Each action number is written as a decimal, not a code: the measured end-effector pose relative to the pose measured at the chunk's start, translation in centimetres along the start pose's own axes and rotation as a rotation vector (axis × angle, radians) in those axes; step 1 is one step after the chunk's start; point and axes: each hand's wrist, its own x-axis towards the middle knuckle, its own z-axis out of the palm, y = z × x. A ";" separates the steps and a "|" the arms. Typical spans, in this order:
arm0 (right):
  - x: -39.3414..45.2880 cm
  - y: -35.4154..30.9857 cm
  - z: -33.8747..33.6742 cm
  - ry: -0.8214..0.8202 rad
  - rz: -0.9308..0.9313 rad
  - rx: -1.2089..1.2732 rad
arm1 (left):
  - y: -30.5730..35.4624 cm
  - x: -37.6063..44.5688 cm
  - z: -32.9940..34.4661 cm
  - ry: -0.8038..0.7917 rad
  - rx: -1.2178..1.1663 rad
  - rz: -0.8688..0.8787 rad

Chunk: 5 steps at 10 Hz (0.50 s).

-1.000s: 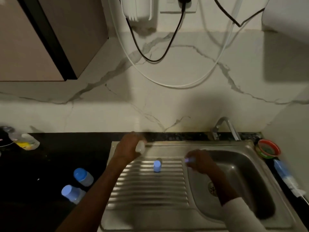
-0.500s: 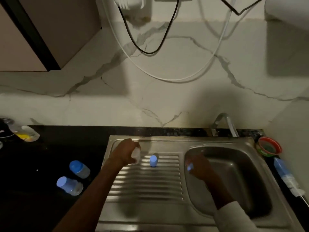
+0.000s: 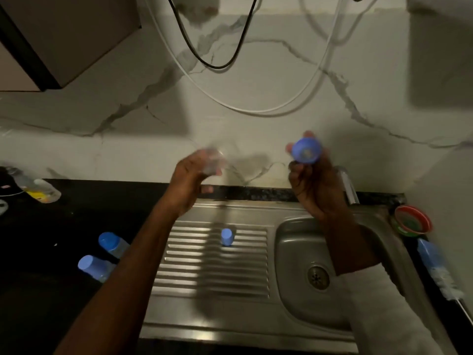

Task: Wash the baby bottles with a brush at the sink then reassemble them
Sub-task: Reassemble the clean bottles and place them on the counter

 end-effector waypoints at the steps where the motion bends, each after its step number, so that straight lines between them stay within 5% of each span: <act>1: -2.4 5.1 -7.2 0.032 0.366 -1.410 | -6.9 -0.9 0.1 -0.240 1.143 -0.016; 2: -6.5 9.5 -11.8 0.058 0.497 -1.455 | -9.5 -2.9 1.1 -0.183 0.939 -0.079; 5: -9.1 12.5 -9.9 0.339 0.208 -0.778 | -9.7 -4.8 5.2 -0.073 0.379 -0.080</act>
